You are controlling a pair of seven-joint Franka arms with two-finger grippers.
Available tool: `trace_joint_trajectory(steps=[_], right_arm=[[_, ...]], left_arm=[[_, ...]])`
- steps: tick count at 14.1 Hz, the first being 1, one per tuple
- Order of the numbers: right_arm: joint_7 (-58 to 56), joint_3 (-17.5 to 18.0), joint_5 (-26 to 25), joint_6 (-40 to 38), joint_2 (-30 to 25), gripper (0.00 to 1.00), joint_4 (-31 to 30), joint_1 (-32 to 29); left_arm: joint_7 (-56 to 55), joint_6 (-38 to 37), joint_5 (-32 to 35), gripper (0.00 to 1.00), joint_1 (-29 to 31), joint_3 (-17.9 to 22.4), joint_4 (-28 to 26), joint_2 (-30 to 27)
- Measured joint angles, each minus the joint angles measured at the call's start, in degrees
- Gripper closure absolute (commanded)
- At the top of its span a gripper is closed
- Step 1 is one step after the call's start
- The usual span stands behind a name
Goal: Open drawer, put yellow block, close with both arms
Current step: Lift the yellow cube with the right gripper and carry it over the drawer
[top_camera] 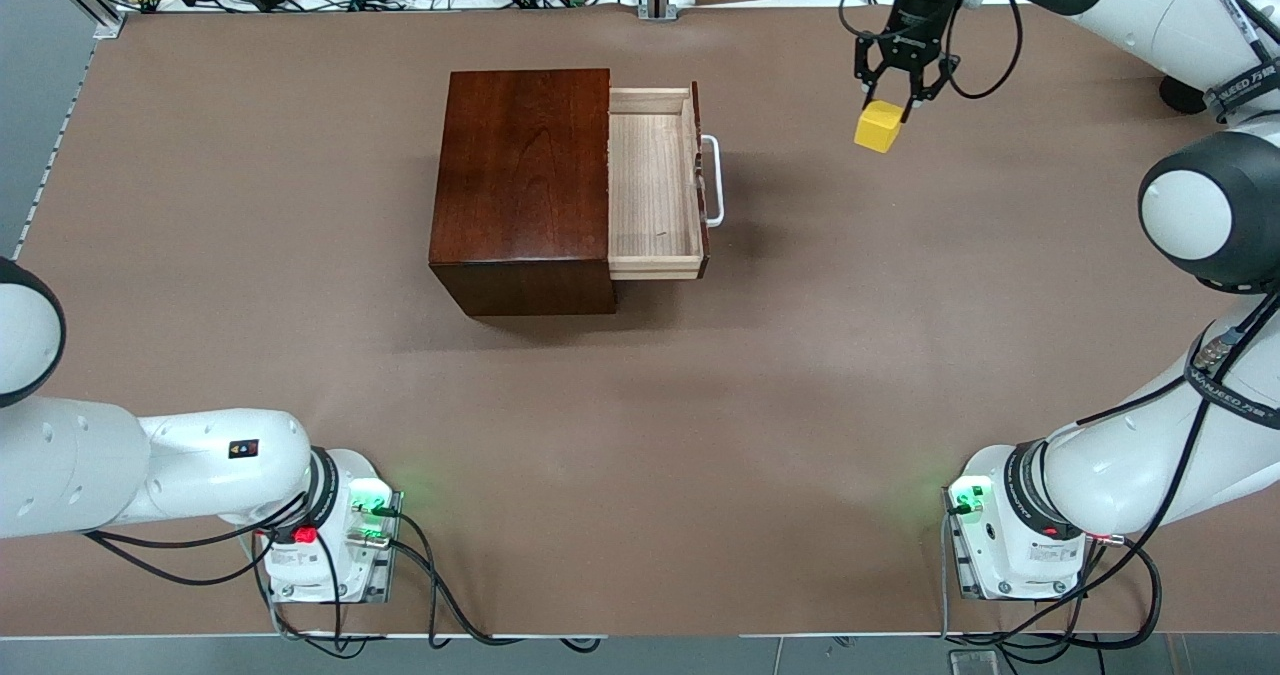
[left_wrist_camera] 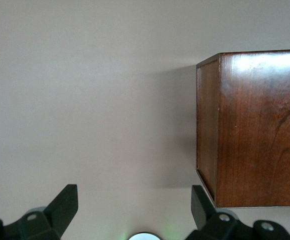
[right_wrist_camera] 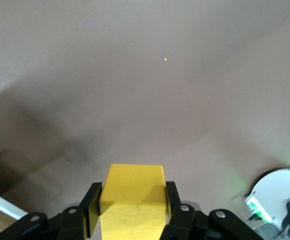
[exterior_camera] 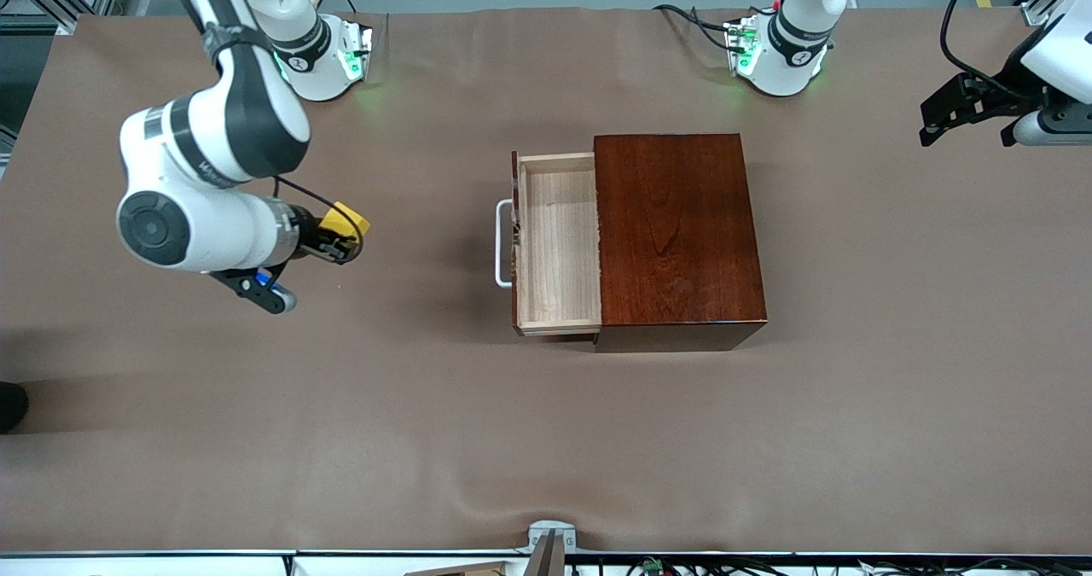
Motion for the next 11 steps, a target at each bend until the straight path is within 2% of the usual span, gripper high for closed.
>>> trace_joint_trajectory(steps=[6,11], right_arm=[[20.3,0.1,1.0,-0.3,0.0,1.00,5.0,8.3],[34.0,0.0,2.8,-0.2,0.0,1.00,6.5,11.4]], left_arm=[[0.0,0.0,0.0,0.00,0.0,0.0,0.0,0.0],[0.0,0.0,0.0,0.00,0.0,0.0,0.0,0.0]])
